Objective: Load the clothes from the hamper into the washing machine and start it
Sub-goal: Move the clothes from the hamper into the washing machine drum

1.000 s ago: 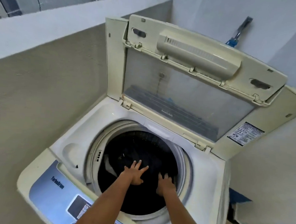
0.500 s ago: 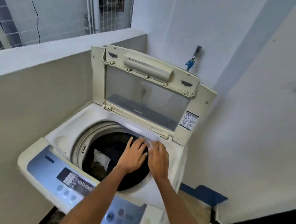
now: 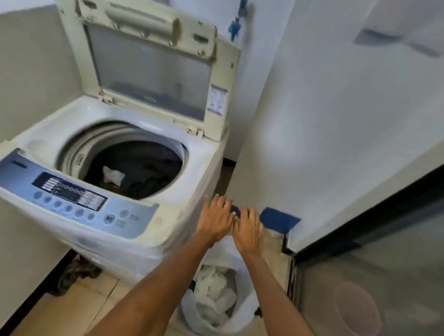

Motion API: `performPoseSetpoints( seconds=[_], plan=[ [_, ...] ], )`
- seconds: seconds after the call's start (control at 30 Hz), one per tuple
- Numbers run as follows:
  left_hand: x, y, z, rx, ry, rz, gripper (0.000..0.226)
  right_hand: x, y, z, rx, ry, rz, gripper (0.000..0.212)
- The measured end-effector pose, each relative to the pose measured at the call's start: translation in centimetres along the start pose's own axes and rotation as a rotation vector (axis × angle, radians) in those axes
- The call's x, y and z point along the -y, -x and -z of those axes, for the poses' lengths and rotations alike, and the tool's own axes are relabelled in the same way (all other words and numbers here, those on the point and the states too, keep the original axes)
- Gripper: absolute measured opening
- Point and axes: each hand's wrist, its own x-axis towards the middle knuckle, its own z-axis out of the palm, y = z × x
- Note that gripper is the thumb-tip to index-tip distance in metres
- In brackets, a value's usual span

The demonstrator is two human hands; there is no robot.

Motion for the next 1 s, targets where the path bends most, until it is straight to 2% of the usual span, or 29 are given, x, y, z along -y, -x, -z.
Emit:
performPoseSetpoints(
  seconds=[0.1, 0.17, 0.23, 0.33, 0.47, 0.53, 0.67, 0.77, 0.8, 0.87, 0.93, 1.0],
  plan=[
    [-1.6, 1.2, -5.8, 0.108, -0.031, -0.101, 0.042, -3.6, 2.9, -3.4, 0.123, -0.003, -0.061, 0.014],
    [-2.2, 1.4, -10.6, 0.197, 0.0, -0.142, 0.041, -6.3, 4.4, -7.1, 0.223, -0.017, -0.137, 0.025],
    [-1.7, 1.5, -16.9, 0.276, 0.025, -0.085, 0.042, -9.2, 6.1, -11.4, 0.327, -0.027, -0.195, 0.035],
    [0.3, 2.6, -27.7, 0.436, 0.068, 0.052, 0.044, -13.6, 8.8, -18.9, 0.499, -0.09, -0.337, 0.039],
    [4.6, 5.3, -42.6, 0.767, 0.123, 0.216, 0.062, -19.2, 13.2, -31.1, 0.674, -0.117, -0.46, 0.047],
    [6.3, 5.3, -48.8, 0.759, 0.13, 0.309, 0.065, -21.4, 15.1, -36.9, 0.751, -0.17, -0.561, 0.052],
    [8.8, 2.9, -56.9, 0.663, 0.18, 0.4, 0.077, -23.9, 16.3, -45.7, 0.757, -0.297, -0.755, 0.061],
    [10.7, 0.9, -62.0, 0.524, 0.41, 0.589, 0.101, -25.0, 16.3, -50.6, 0.72, -0.434, -0.918, 0.065],
    [11.2, 0.7, -63.1, 0.526, 0.504, 0.673, 0.101, -25.1, 16.3, -51.4, 0.712, -0.459, -0.938, 0.066],
    [11.9, 0.5, -63.7, 0.592, 0.597, 0.8, 0.076, -25.2, 16.6, -52.2, 0.733, -0.476, -0.941, 0.066],
    [12.1, 0.0, -62.4, 0.589, 0.607, 0.802, 0.044, -25.1, 16.8, -51.4, 0.776, -0.491, -0.937, 0.067],
    [11.3, -0.6, -58.9, 0.592, 0.587, 0.798, 0.038, -24.2, 17.2, -49.0, 0.798, -0.484, -0.892, 0.07]
  ],
)
